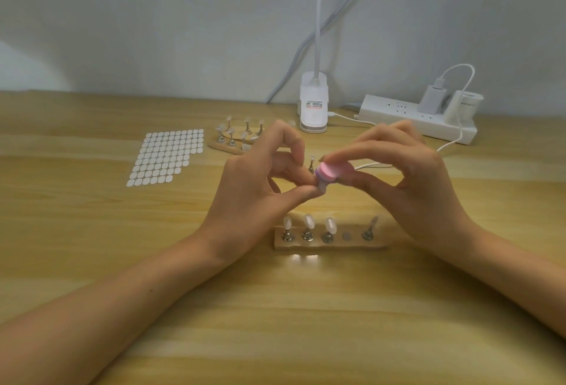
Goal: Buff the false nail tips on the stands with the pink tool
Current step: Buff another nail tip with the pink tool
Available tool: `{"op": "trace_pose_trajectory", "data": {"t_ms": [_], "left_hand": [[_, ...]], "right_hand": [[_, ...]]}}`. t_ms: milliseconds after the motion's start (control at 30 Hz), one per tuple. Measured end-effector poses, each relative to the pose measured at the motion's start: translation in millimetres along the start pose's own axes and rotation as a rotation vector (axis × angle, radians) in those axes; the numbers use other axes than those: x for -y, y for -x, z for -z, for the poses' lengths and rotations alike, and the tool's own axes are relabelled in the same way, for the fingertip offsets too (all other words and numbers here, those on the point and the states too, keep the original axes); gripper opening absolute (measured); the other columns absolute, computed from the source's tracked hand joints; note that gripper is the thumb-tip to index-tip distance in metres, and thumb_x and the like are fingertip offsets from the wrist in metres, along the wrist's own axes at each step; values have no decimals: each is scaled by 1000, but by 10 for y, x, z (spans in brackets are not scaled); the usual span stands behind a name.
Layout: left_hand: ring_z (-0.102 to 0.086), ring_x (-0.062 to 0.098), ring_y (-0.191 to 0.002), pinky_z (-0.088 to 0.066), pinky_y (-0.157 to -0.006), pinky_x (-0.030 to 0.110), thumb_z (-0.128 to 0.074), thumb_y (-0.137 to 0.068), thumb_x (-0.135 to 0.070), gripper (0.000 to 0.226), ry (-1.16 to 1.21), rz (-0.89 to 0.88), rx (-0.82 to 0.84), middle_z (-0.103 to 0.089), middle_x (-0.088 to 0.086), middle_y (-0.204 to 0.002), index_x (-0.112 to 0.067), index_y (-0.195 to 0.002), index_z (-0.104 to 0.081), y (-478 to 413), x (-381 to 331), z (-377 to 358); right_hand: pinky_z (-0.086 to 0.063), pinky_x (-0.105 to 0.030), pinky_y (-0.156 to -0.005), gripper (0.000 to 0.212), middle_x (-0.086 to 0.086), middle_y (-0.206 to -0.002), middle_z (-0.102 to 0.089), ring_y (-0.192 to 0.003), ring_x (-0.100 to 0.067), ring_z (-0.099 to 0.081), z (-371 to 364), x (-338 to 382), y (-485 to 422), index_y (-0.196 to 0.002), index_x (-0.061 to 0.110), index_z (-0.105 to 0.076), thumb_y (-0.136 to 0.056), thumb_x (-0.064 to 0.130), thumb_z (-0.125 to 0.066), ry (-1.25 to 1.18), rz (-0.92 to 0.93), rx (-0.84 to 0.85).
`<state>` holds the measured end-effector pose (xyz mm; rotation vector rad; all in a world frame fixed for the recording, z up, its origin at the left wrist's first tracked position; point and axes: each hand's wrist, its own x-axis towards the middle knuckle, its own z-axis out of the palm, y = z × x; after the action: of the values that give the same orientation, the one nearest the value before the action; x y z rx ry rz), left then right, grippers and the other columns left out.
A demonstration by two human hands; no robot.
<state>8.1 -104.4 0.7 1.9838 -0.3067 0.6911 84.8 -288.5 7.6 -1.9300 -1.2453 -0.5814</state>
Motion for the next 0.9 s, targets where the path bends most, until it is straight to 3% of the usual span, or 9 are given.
{"op": "trace_pose_trajectory", "data": {"t_ms": [133,233,367,500,600,733,833,900], "left_hand": [[-71,4,-70,-46,-50,16,-82,-78,-31,40,-3,-14,-2,-75,-10,-76,-26,-90,-45,0,-14,-1],[-72,4,-69,-48,-50,21,-85,-79,-19,41,-18,-5,-13,-76,-10,-75,-22,-91,-46,2,7,-1],[-69,1,-65,-43,-49,14,-86,-77,-20,43,-2,0,-12,-74,-9,-74,-26,-90,-46,1,8,1],[-69,0,-65,-46,-49,17,-86,-77,-22,41,1,19,-21,-75,-11,-74,-23,-91,-47,2,10,1],[-67,1,-62,-41,-50,11,-87,-75,-26,43,28,29,-16,-74,-9,-72,-27,-90,-46,-1,10,0],[-73,7,-68,-46,-52,16,-86,-78,-16,42,62,63,-8,-75,-6,-74,-19,-93,-47,3,39,-2],[-72,9,-68,-44,-52,15,-86,-78,-13,44,70,61,7,-73,-1,-74,-24,-92,-46,-8,46,-1],[-73,11,-69,-49,-51,22,-85,-78,-11,43,66,66,12,-73,0,-74,-22,-93,-46,-8,46,-2]], "right_hand": [[-39,-45,-78,19,11,-94,-65,-89,-19,-49,-18,10,15,-104,33,-70,-85,35,-69,8,77,34],[-42,-53,-76,19,11,-93,-66,-88,-22,-50,-1,0,-1,-103,34,-69,-84,35,-69,-5,-1,-3],[-39,-43,-80,19,7,-92,-67,-90,-19,-50,-40,36,33,-104,36,-69,-85,37,-69,13,96,41],[-42,-54,-78,18,7,-93,-68,-89,-25,-51,0,-1,10,-102,34,-69,-84,36,-69,-5,-7,-8],[-40,-45,-79,18,8,-92,-68,-89,-21,-51,-45,42,33,-103,34,-69,-85,36,-69,-12,75,32],[-42,-54,-77,18,8,-95,-68,-90,-26,-52,-12,5,16,-103,33,-70,-85,34,-69,12,-24,-10],[-39,-42,-81,18,10,-93,-66,-91,-19,-49,-50,47,36,-103,36,-67,-86,38,-67,8,60,15],[-41,-48,-79,18,10,-93,-66,-90,-19,-49,-39,33,29,-103,35,-67,-85,37,-67,17,24,4]]}}
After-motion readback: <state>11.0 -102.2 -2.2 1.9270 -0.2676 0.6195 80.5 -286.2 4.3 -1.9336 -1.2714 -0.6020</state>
